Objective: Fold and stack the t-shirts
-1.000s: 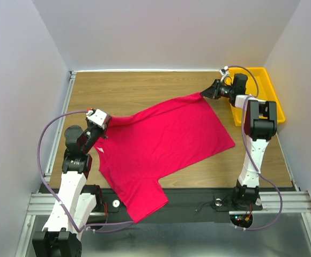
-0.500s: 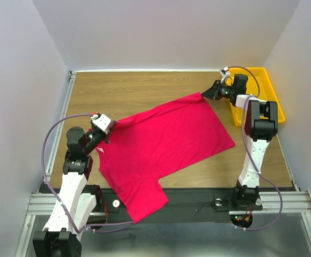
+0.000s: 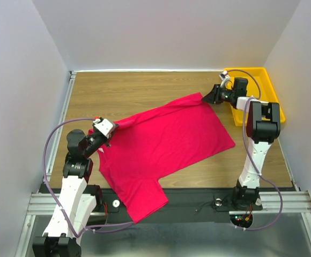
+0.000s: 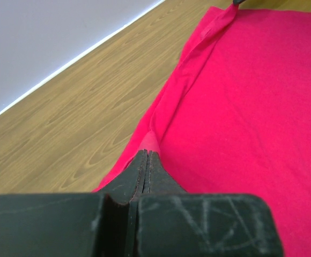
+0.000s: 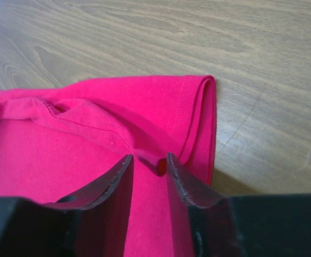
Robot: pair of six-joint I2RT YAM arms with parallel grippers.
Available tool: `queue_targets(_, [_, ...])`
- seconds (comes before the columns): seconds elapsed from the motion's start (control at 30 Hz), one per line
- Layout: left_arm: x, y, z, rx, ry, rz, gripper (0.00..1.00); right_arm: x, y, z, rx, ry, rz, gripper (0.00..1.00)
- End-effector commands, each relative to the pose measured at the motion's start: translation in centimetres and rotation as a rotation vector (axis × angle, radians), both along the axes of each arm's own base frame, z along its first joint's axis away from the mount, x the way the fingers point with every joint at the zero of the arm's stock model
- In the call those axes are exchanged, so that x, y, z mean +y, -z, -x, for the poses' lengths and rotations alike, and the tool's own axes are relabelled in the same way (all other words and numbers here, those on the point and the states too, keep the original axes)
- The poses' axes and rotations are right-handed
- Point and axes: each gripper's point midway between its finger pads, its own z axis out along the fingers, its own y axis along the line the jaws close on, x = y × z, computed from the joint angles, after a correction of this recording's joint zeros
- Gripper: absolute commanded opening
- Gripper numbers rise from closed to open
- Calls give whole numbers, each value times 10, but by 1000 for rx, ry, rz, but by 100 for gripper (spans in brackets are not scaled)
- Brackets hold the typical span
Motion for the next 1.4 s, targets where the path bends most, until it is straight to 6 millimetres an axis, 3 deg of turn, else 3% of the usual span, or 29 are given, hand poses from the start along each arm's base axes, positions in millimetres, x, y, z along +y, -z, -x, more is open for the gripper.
queue_targets(0.0, [-10, -1, 6, -25, 63, -6, 0, -8, -54, -3, -152, 3, 50, 41])
queue_targets(0.13, [-14, 0, 11, -19, 90, -14, 0, -8, -73, 1, -182, 11, 56, 51])
queue_targets(0.37, [-29, 1, 25, -23, 183, -12, 0, -4, -84, 4, -149, 9, 7, 54])
queue_targets(0.5, [-34, 2, 30, -22, 210, -10, 0, 0, -71, -2, -63, 46, 13, 53])
queue_targets(0.53, [-33, 2, 30, -22, 208, -13, 0, -2, -56, -2, -3, 80, 31, 51])
queue_targets(0.97, [-33, 3, 30, -29, 192, -22, 0, -3, -10, -9, 163, 204, 129, 43])
queue_targets(1.23, [-32, 3, 30, -37, 187, -25, 0, 0, -3, -4, 185, 206, 152, 43])
queue_targets(1.37, [-31, 3, 29, -39, 178, -26, 0, 1, -6, -4, 178, 202, 153, 27])
